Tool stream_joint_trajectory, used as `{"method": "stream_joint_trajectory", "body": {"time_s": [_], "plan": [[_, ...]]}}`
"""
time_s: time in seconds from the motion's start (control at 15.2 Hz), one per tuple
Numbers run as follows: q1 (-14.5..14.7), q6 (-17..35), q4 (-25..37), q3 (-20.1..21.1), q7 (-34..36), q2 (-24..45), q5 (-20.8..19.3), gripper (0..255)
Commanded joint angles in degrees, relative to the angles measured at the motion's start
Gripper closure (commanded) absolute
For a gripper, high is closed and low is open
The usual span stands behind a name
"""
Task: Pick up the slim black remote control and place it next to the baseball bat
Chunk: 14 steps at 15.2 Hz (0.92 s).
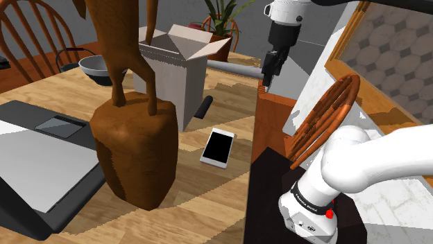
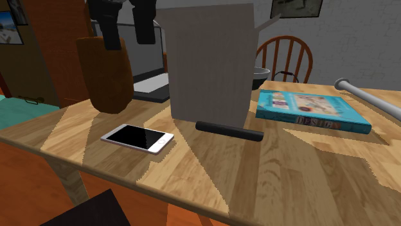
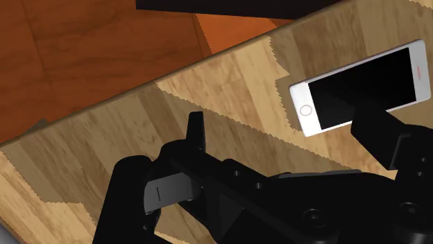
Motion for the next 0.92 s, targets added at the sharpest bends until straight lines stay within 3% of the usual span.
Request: {"method": "stream_joint_trajectory", "body": {"time_s": [0.0,0.86], "plan": [[0.0,0.0,0.0,0.0,0.0,0.0,0.0,0],[-8.9,22.0,1.7,7.0,33.0,22.1,6.4,0]]}}
